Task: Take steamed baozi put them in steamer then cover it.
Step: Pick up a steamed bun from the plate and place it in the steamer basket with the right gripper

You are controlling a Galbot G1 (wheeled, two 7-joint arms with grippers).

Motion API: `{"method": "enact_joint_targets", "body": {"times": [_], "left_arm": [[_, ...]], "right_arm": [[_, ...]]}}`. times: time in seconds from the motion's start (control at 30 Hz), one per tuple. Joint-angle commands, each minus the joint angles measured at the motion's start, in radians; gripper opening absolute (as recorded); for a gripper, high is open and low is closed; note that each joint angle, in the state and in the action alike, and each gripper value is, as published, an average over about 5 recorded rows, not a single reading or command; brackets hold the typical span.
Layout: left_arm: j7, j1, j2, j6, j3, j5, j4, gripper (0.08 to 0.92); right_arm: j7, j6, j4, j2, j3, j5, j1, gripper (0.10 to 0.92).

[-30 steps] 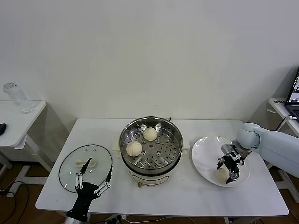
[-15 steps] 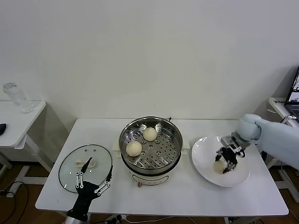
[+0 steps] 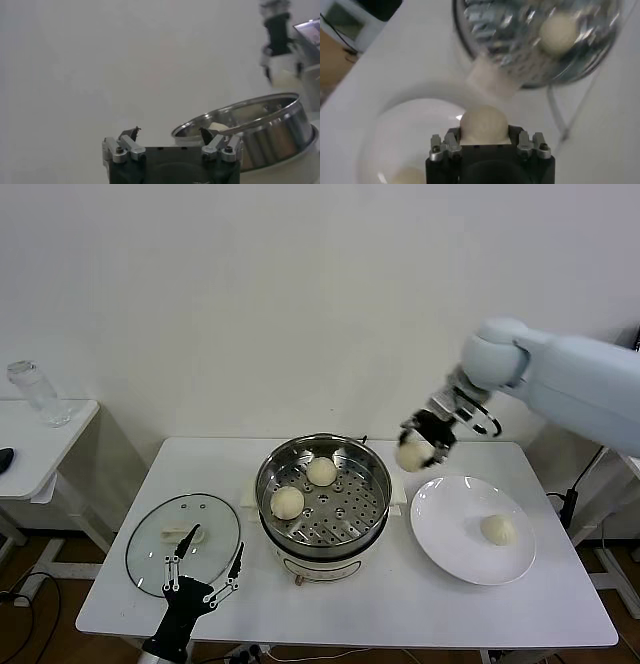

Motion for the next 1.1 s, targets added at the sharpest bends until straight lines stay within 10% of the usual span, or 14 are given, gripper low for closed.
{"method": "enact_joint_targets", "body": {"times": [0.03, 1.1], "left_arm": [[0.0, 0.007, 0.003, -0.005, -0.002, 0.005, -0.003, 0.823], [-0.002, -0.002, -0.013, -0.005, -0.01, -0.001, -0.005, 0.823]], "right_arm": [[0.025, 0.165, 0.134, 0.171, -0.034, -0.036, 0.106, 0.651], [0.113, 0.413, 0.138, 0.275, -0.02, -0.496, -0.226, 0.656]]}}
